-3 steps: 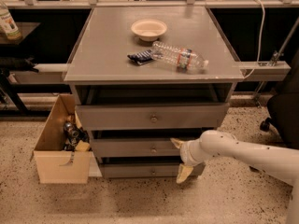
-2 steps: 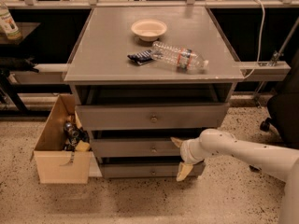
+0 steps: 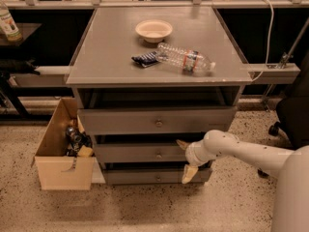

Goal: Open middle drawer

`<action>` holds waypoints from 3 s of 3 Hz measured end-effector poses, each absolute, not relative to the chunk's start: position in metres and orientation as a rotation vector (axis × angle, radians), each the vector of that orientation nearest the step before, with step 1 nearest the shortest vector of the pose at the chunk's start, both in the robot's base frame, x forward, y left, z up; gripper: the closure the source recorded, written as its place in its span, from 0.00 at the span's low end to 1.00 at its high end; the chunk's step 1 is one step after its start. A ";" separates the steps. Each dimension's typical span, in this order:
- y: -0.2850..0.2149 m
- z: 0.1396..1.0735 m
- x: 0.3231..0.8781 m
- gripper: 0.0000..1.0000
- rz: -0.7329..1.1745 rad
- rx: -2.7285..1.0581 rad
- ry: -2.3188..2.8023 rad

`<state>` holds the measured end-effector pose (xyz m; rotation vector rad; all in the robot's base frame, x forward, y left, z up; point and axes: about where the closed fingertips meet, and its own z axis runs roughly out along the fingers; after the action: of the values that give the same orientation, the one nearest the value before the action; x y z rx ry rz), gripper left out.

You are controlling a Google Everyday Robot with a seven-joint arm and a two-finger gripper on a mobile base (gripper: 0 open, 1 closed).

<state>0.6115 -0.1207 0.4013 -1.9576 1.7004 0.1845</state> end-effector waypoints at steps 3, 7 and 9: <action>-0.110 0.393 0.603 0.53 0.270 -2.027 1.688; -0.107 0.424 0.593 0.81 0.304 -2.028 1.672; -0.107 0.424 0.593 0.35 0.304 -2.028 1.672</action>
Offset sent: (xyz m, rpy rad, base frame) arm -0.0182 0.0152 -0.0120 -0.0080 0.0945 0.0883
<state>0.5934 -0.1068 0.4237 -2.0282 1.6722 0.3043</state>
